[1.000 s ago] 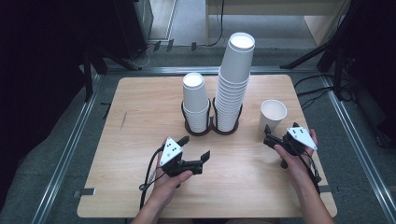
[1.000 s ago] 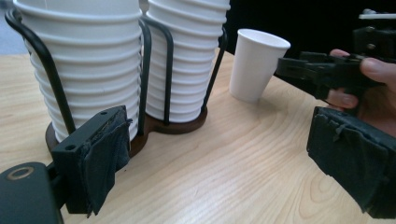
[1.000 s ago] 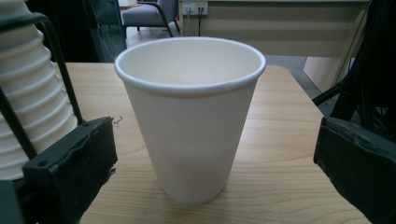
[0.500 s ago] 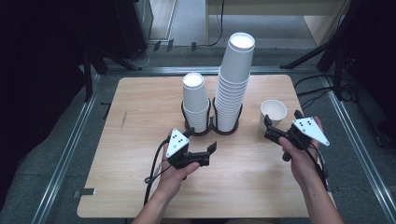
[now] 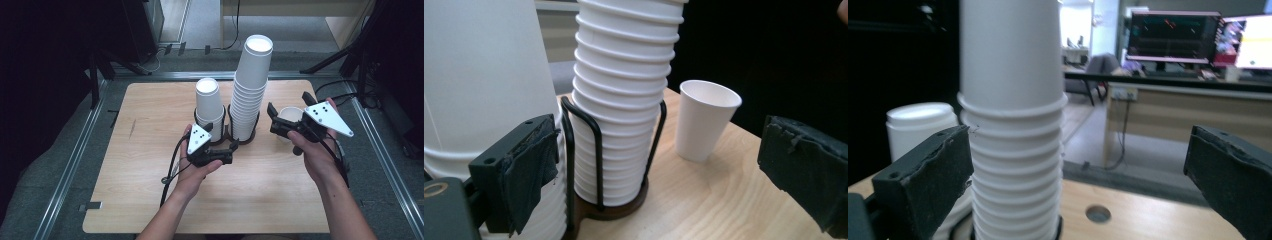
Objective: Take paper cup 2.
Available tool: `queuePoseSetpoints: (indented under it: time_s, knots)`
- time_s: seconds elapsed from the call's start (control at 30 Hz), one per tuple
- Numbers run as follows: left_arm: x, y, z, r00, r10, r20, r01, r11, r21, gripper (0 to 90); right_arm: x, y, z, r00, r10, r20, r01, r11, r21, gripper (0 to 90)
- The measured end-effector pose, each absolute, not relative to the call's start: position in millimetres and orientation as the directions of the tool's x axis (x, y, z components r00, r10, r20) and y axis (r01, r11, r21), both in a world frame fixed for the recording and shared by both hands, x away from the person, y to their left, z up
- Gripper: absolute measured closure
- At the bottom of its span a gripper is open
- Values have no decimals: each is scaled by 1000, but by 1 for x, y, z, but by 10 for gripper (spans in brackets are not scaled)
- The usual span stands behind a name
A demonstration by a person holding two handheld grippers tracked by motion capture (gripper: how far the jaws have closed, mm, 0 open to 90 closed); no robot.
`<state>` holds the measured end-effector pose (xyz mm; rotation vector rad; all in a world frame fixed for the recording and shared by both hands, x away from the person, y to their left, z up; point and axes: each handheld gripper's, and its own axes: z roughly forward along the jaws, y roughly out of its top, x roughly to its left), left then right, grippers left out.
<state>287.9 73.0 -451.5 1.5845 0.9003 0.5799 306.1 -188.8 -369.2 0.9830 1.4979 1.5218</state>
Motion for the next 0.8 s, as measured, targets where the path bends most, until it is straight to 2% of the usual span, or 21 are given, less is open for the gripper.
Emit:
queuePoseSetpoints:
  time_s: [0.3,0.8]
  knots:
    - [301,59,-448,564,821,-92,221,-43,974,31,313,-172,-345,-451,892,29,-12,-38,999,0]
    - [327,30,-437,529,847,-45,174,-56,983,31,336,-148,-334,-475,879,35,34,-21,999,0]
